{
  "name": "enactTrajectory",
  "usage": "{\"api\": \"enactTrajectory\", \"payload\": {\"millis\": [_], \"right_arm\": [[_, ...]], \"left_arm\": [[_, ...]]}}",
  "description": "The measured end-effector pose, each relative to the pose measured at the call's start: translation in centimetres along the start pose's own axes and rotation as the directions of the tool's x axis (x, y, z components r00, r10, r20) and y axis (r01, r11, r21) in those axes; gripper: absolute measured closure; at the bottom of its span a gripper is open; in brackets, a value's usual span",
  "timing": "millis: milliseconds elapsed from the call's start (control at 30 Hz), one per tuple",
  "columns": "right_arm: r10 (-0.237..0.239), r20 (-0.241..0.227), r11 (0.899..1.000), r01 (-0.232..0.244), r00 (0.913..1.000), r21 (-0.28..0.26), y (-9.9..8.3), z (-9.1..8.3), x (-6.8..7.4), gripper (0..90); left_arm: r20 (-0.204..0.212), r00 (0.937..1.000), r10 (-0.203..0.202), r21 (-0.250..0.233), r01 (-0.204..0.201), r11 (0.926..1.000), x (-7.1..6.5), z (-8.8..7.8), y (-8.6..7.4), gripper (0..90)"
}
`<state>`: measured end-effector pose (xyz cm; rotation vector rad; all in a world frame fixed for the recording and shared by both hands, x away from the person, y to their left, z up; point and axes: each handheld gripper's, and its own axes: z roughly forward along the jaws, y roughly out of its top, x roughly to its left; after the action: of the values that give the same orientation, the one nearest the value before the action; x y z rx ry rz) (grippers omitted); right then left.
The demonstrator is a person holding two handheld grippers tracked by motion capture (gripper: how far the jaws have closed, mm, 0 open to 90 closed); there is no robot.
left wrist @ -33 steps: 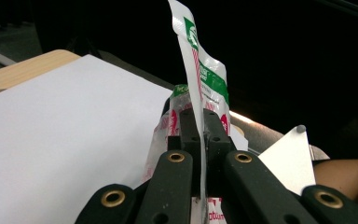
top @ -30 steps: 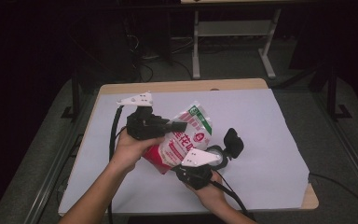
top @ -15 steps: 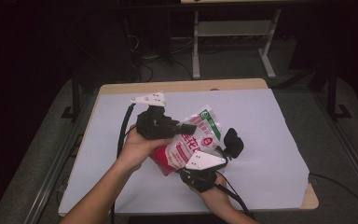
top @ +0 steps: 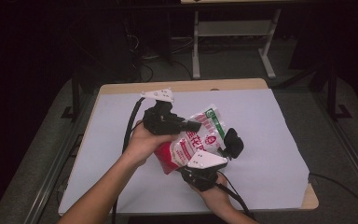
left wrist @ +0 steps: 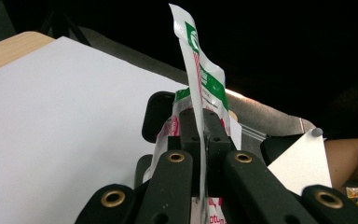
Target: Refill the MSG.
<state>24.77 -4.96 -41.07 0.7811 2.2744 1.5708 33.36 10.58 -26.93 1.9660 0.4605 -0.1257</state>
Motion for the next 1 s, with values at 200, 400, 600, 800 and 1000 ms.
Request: {"api": "enactTrajectory", "payload": {"millis": [200,400,600,800,1000], "right_arm": [[0.003,0.005,1.000,-0.003,1.0000,0.001,0.0,0.1,0.0,90.0],[0.009,0.001,1.000,-0.009,1.0000,0.002,0.0,0.2,0.0,90.0],[0.011,0.003,1.000,-0.011,0.9999,0.001,0.0,0.3,0.0,90.0],[0.009,0.010,1.000,-0.009,0.9999,0.000,0.1,0.3,0.1,90.0],[0.006,0.007,1.000,-0.006,1.0000,0.001,0.1,0.4,0.1,90.0]], "left_arm": [[0.001,0.9999,-0.010,0.008,0.010,0.9999,0.2,0.4,0.1,90.0],[0.003,0.9998,-0.020,0.022,0.020,0.9996,0.5,0.8,0.3,90.0],[0.000,0.9999,-0.016,0.039,0.016,0.9991,0.5,1.2,0.6,90.0],[0.000,0.9999,-0.016,0.056,0.016,0.9983,0.4,1.6,0.9,90.0],[0.006,0.9997,-0.025,0.063,0.024,0.9977,0.7,1.9,0.9,90.0]]}}
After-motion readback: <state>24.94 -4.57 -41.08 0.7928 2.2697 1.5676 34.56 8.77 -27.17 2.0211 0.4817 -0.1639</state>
